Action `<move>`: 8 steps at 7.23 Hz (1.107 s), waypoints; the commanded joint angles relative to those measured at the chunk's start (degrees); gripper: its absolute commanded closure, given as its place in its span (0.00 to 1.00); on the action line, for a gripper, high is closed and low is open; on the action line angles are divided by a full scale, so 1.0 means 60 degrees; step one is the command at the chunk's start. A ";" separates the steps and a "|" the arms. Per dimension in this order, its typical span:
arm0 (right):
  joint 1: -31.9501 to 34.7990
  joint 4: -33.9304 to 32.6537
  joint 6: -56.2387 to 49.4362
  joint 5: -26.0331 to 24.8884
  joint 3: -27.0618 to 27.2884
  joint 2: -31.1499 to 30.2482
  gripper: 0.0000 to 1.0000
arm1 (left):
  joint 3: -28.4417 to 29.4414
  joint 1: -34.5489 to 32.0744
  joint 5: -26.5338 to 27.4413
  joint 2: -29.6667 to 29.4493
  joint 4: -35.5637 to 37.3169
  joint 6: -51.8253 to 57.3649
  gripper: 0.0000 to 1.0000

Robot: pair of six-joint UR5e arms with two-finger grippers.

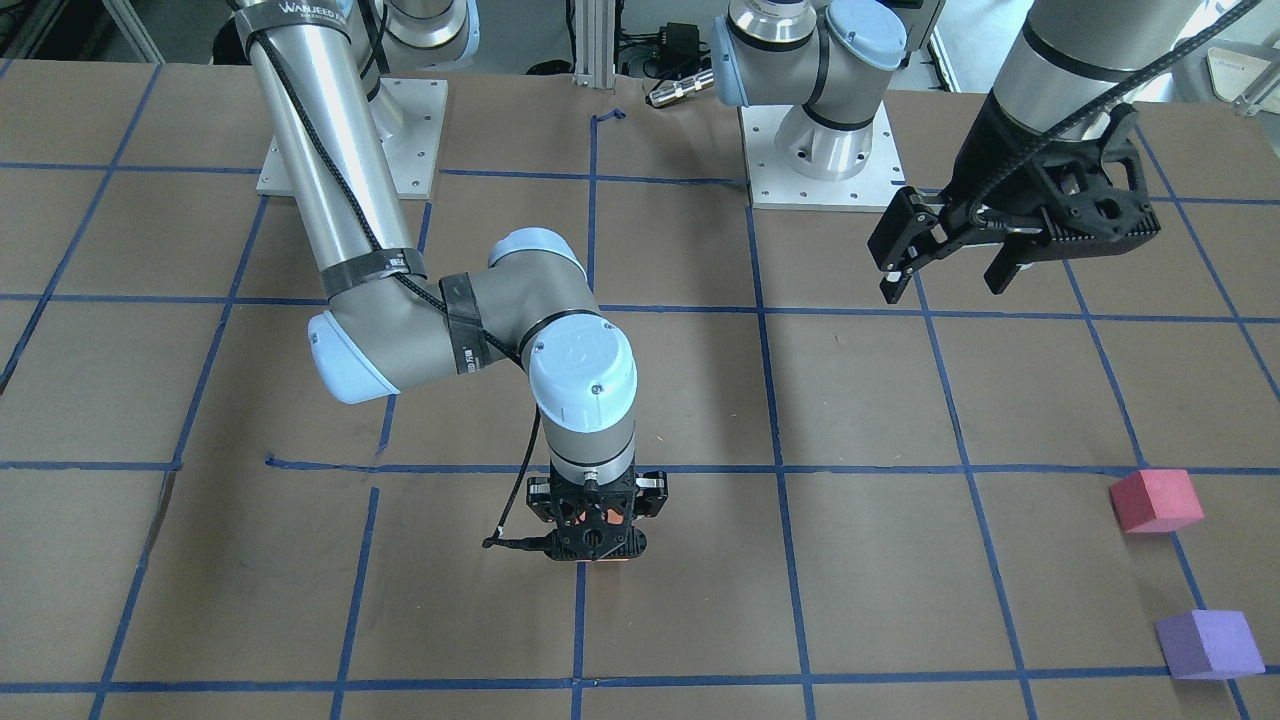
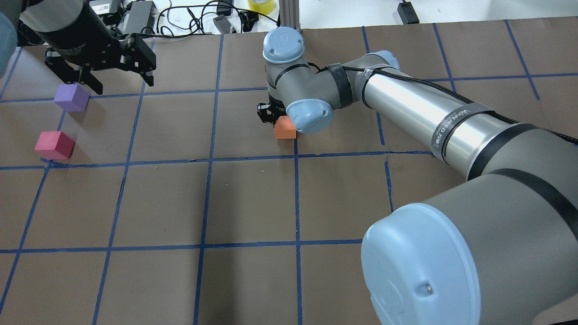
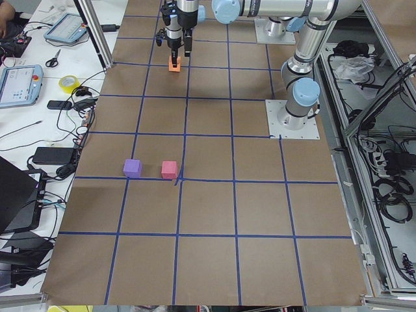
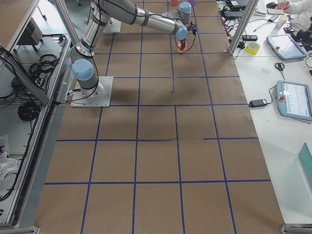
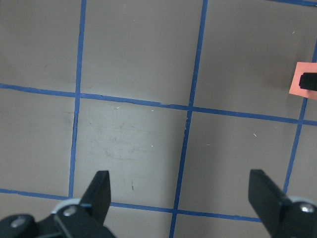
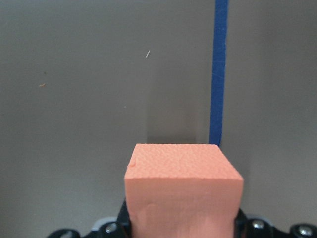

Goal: Arrange blocks in a line
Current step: 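Carry the orange cube toward the table center and set it down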

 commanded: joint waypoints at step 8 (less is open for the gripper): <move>0.0052 0.0174 0.0107 -0.0021 0.0120 -0.0053 0.39 | -0.0013 0.0000 0.0001 0.0029 0.0000 0.0006 0.00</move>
